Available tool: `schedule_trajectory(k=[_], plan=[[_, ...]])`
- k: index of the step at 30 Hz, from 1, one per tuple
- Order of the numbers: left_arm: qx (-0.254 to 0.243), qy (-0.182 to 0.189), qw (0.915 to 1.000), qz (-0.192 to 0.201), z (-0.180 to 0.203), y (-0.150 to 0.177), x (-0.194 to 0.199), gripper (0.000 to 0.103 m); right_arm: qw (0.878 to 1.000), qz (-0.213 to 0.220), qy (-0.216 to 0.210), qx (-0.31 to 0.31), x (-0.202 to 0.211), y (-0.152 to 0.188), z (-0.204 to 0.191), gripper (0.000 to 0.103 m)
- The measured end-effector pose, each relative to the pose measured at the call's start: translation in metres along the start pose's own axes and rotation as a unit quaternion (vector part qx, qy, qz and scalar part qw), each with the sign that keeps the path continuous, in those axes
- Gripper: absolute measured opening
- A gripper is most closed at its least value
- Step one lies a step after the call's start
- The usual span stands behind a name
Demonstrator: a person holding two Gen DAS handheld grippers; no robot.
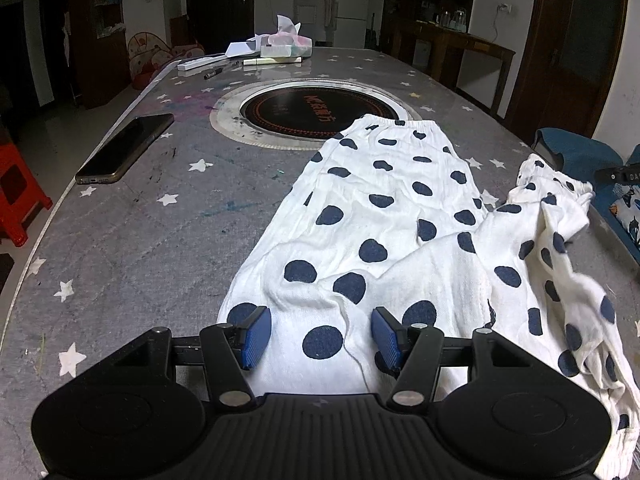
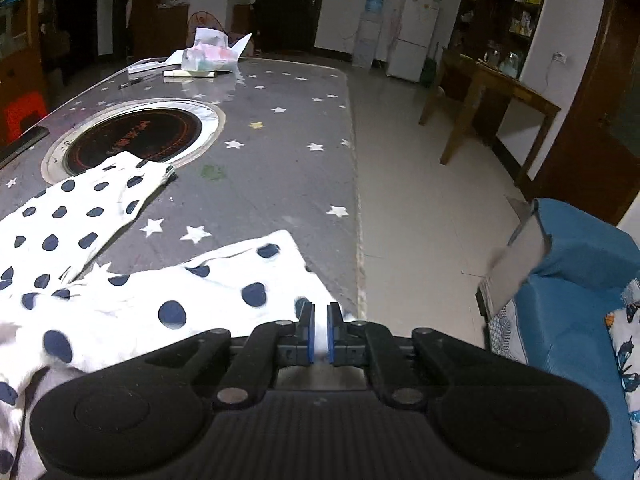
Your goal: Fold clothes
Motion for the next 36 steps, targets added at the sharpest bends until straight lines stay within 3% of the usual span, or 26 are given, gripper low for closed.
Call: schedule_trajectory(k=[5,10,15,17,27,29,30,32,33,34,36], plan=[[0.007,0.001,0.9999,0.011,-0.004,-0.003,0.011,0.059,0.999,0.02,-0.039,-0.013,0.008,-0.02,-0.017,0.01],[0.016,-0.013,0.9993,0.033,-0.016,-0.01,0.024,0.06,0.994,0.019,-0.11,0.011,-0.007,-0.049,-0.076,0.021],[0.022,-0.036,0.9986,0.032,-0.036,-0.01,0.024,0.062,0.989,0.001,-0.148,0.03,-0.043,-0.071,-0.135,0.025],[0.026,-0.041,0.9985,0.027,-0.043,-0.008,0.022,0.065,0.988,-0.005,-0.149,0.032,-0.06,-0.079,-0.149,0.033],[0.021,-0.013,0.9997,0.008,-0.045,0.001,0.012,0.063,0.99,-0.032,-0.126,0.051,-0.114,-0.098,-0.177,0.033],[0.02,-0.003,0.9998,0.006,-0.043,0.002,0.009,0.054,0.99,-0.031,-0.124,0.059,-0.117,-0.102,-0.182,0.03],[0.02,0.002,0.9998,0.005,-0.042,0.003,0.008,0.044,0.99,-0.03,-0.122,0.064,-0.118,-0.103,-0.184,0.028],[0.019,0.014,0.9997,0.006,-0.04,0.003,0.007,0.031,0.99,-0.029,-0.12,0.072,-0.121,-0.107,-0.189,0.01],[0.019,0.02,0.9996,0.007,-0.039,0.002,0.007,0.017,0.99,-0.029,-0.118,0.076,-0.123,-0.109,-0.191,0.007],[0.021,0.024,0.9995,0.008,-0.039,0.002,0.008,0.011,0.99,-0.029,-0.117,0.08,-0.124,-0.111,-0.194,0.004],[0.022,0.026,0.9993,0.013,-0.04,0.001,0.009,0.005,0.989,-0.025,-0.115,0.09,-0.126,-0.116,-0.2,0.003]])
Point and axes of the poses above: each gripper's, at about its wrist camera, not at the fingertips, and x roughly against the way its jaws point, z to its right, y to its underside, the point moved 10 cm from there along -x, roughly the way its jaws point, and after that the axes turned 1 degree about -x, right-handed, at the moved point
